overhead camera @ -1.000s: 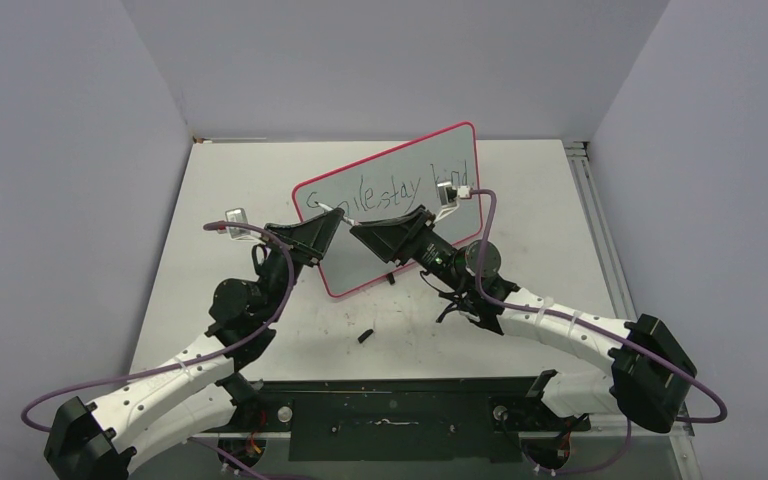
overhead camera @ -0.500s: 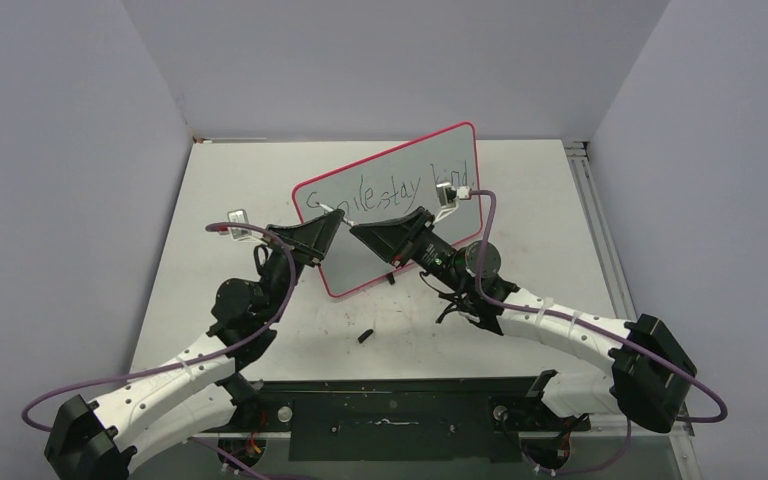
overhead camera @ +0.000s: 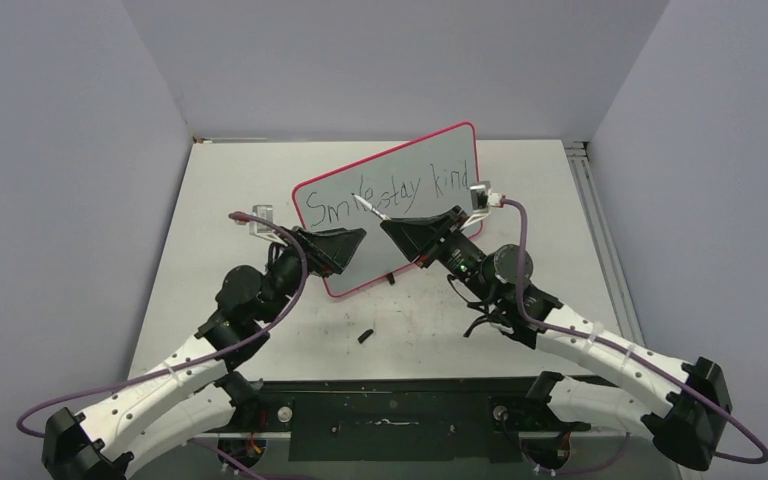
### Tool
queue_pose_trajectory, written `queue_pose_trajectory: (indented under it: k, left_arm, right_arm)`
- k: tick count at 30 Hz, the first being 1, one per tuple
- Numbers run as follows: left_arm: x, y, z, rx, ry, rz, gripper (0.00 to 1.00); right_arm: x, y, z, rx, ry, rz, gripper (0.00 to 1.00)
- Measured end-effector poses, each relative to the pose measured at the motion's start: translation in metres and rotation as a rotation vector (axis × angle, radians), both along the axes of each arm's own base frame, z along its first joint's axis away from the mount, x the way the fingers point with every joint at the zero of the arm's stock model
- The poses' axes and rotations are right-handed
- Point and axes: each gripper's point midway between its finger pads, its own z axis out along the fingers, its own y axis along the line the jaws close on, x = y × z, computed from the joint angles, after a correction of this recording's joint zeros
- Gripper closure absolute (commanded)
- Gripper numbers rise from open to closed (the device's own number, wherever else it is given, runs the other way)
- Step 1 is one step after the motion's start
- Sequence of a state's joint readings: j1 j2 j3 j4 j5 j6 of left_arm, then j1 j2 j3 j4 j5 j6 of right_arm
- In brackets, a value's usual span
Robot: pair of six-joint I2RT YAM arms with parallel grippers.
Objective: Write a sentence on the whiteboard
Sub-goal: Close the whiteboard marker at the center of the board.
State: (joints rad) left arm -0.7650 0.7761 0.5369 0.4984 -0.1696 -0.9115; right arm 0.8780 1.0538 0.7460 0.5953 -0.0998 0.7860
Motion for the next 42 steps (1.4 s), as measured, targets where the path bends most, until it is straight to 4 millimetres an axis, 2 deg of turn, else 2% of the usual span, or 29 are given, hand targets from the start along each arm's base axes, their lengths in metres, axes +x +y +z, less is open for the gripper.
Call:
queue_pose_trajectory:
  k: [4, 6, 10, 13, 19, 24, 27, 30, 35, 42]
  left_arm:
    - [-0.008, -0.008, -0.018, 0.209, 0.005, -0.058, 0.26]
    - [-0.014, -0.012, -0.034, 0.328, 0.014, -0.102, 0.29]
    - [-0.032, -0.019, -0.084, 0.545, 0.066, -0.209, 0.31]
    - [-0.056, -0.027, -0.125, 0.675, 0.109, -0.308, 0.32]
    - [-0.089, -0.041, -0.194, 0.892, 0.19, -0.429, 0.36]
    - [-0.092, -0.039, -0.237, 1.021, 0.257, -0.439, 0.45]
    - [-0.085, -0.032, -0.256, 1.087, 0.303, -0.39, 0.47]
    - [-0.081, -0.025, -0.266, 1.13, 0.329, -0.354, 0.47]
    - [-0.081, -0.023, -0.278, 1.165, 0.355, -0.357, 0.49]
    - [-0.084, -0.015, -0.311, 1.254, 0.431, -0.366, 0.54]
  right_arm:
    - [-0.001, -0.027, 0.006, -0.094, -0.052, -0.099, 0.95]
    - [-0.002, -0.039, 0.007, -0.144, -0.072, -0.14, 0.95]
    - [-0.004, -0.064, 0.006, -0.266, -0.09, -0.217, 0.95]
    - [-0.005, -0.078, 0.0, -0.349, -0.08, -0.252, 0.95]
    - [-0.006, -0.095, -0.044, -0.577, 0.012, -0.267, 0.95]
    - [-0.014, -0.105, -0.079, -0.711, 0.082, -0.243, 0.95]
    - [-0.016, -0.109, -0.089, -0.748, 0.101, -0.239, 0.95]
    - [-0.017, -0.111, -0.092, -0.765, 0.105, -0.236, 0.95]
    - [-0.017, -0.112, -0.093, -0.776, 0.099, -0.236, 0.95]
    - [-0.017, -0.112, -0.093, -0.777, 0.098, -0.236, 0.95]
